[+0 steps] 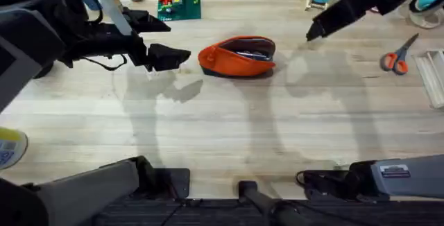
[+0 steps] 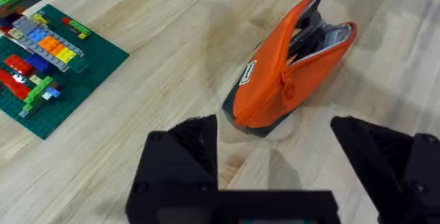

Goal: Unzip the bag, pick up the pens from the table one at a time and place them inside, then zip the bag closed.

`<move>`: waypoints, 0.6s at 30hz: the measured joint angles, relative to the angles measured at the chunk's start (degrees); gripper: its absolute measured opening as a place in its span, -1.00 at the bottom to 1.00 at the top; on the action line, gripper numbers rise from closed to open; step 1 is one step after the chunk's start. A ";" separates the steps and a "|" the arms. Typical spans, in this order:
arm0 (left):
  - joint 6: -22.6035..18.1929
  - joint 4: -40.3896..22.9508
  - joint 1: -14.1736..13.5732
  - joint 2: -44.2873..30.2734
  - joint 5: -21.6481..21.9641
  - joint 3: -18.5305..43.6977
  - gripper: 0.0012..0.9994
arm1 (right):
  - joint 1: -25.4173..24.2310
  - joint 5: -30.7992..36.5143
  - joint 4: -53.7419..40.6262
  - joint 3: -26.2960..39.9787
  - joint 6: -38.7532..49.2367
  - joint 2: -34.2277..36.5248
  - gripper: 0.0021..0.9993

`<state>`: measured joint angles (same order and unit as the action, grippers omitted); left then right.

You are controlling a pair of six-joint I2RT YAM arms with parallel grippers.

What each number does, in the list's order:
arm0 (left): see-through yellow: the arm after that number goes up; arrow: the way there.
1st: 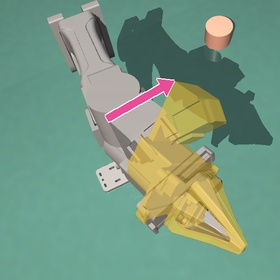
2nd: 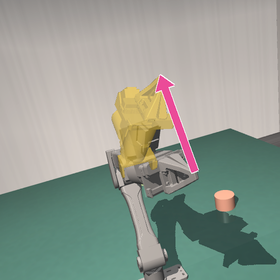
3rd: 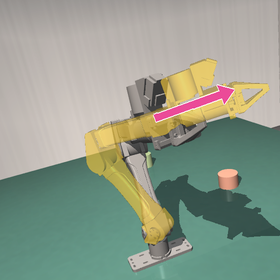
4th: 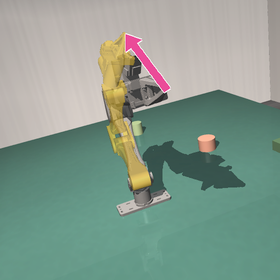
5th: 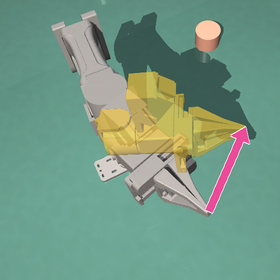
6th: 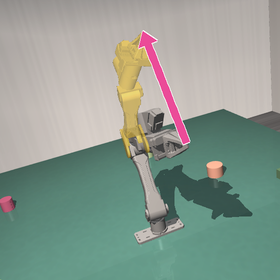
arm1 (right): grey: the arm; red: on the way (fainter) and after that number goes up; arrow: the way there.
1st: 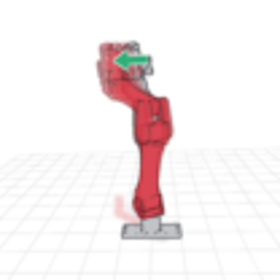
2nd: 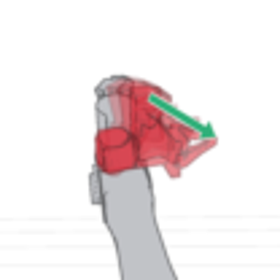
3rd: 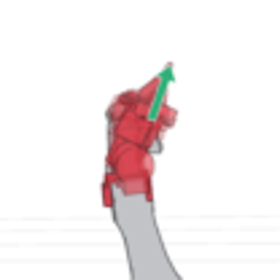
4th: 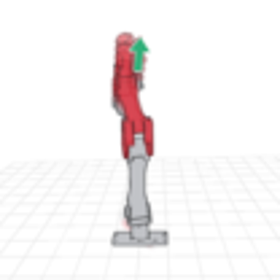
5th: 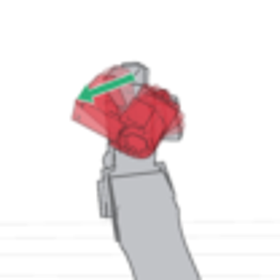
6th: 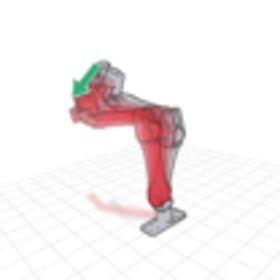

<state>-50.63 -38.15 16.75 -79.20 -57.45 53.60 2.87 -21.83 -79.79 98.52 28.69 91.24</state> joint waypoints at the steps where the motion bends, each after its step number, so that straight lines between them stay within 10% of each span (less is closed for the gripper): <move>1: 0.00 0.00 0.00 0.00 0.02 0.00 0.99 | 0.00 -1.23 -0.14 0.00 -1.67 0.00 0.99; 11: 0.00 0.00 0.00 0.00 0.02 0.00 0.99 | 0.16 -15.62 -0.15 0.00 -18.90 0.00 0.99; 18: -0.01 0.00 0.00 0.00 0.01 0.00 0.98 | 4.34 -12.05 1.06 0.00 -33.14 0.00 0.99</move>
<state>-50.64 -38.15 16.75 -79.20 -57.44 53.60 7.21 -33.88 -78.73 98.52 -4.45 91.24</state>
